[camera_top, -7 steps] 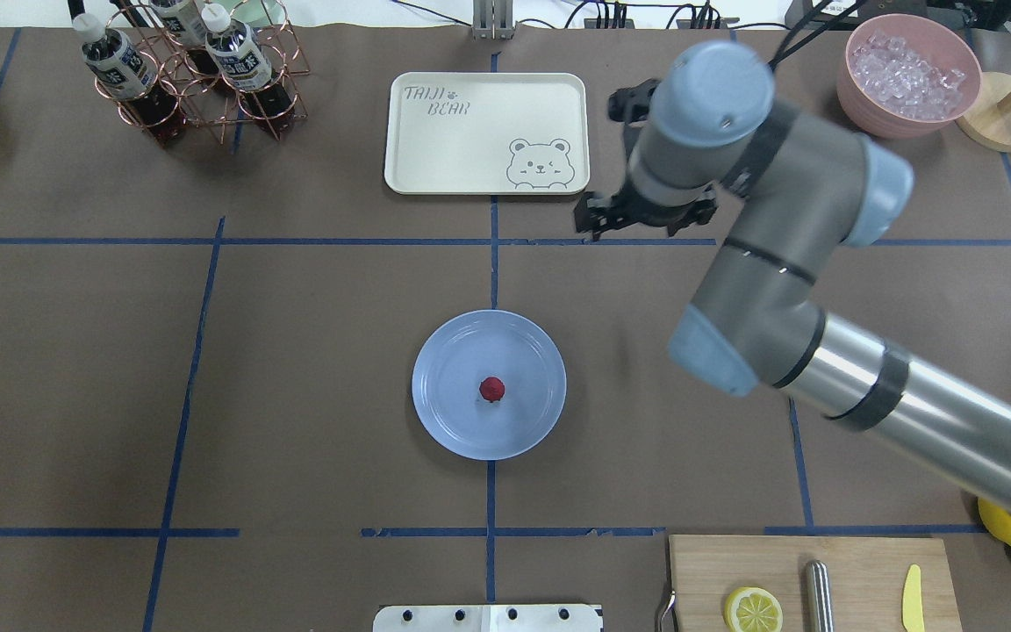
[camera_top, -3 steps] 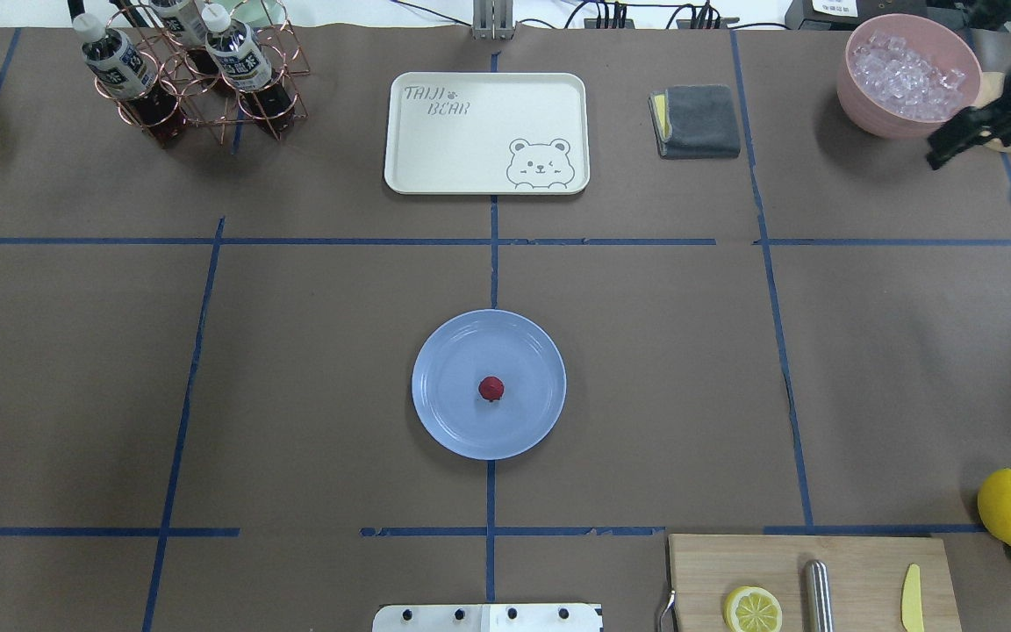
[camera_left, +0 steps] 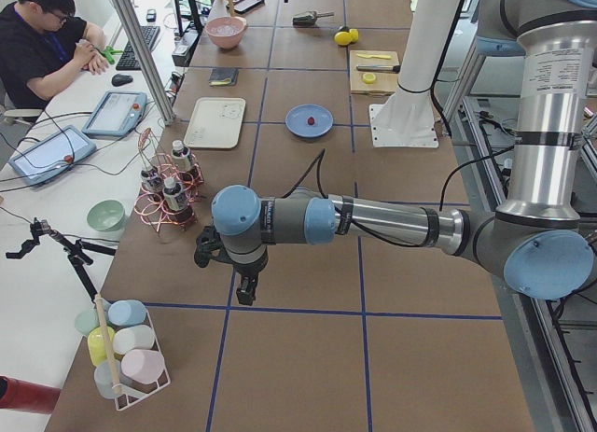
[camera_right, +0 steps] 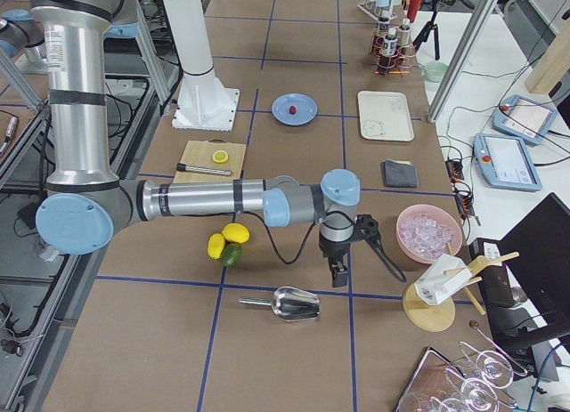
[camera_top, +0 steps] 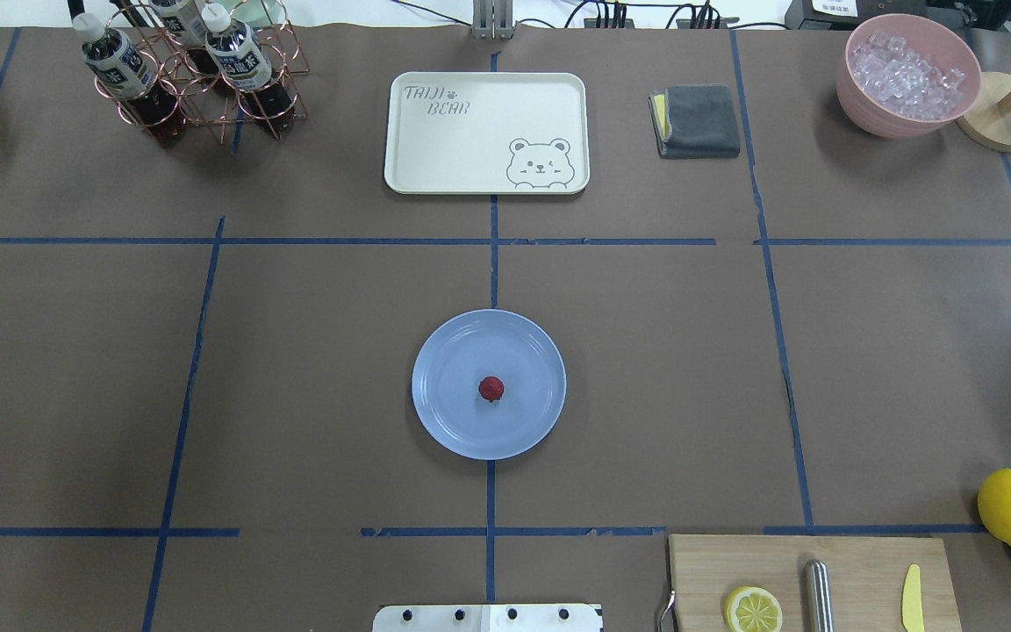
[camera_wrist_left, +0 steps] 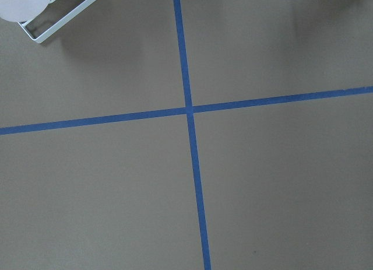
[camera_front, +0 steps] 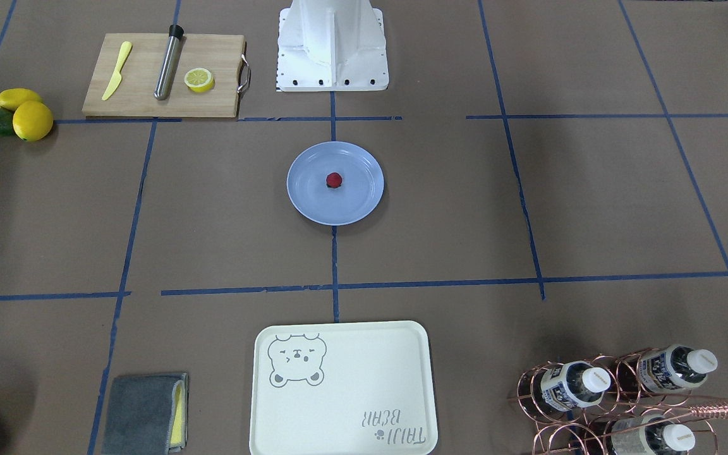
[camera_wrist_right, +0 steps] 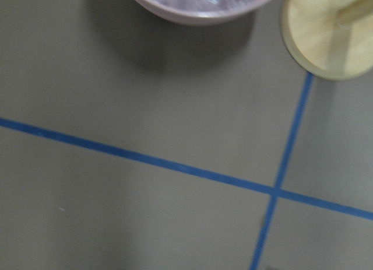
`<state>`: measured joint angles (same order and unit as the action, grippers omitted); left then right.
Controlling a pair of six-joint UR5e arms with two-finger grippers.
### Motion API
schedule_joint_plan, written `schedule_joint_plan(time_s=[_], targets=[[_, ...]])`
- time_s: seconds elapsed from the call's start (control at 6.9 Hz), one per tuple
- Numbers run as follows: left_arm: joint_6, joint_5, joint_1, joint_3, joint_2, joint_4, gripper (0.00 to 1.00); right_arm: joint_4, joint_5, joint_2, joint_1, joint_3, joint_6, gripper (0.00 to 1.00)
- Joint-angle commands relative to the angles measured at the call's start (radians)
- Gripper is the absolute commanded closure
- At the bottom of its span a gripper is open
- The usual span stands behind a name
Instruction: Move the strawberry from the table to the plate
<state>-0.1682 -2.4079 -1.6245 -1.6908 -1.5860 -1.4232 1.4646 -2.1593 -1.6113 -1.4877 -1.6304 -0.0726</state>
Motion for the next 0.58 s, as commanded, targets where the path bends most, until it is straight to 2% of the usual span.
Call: schedule_joint_plan(time_s=[0.0, 0.14, 0.43], targets=[[0.000, 0.001, 0.000, 0.003, 0.004, 0.000, 0.00, -0.012, -0.102, -0.044, -0.057, 0.023, 0.012, 0.00], [-0.002, 0.001, 0.000, -0.004, 0.005, 0.000, 0.00, -0.009, -0.122, -0.038, -0.057, 0.014, 0.070, 0.00], [-0.005, -0.006, 0.000, -0.009, 0.003, -0.005, 0.00, -0.015, -0.154, -0.033, -0.057, 0.017, 0.076, 0.00]])
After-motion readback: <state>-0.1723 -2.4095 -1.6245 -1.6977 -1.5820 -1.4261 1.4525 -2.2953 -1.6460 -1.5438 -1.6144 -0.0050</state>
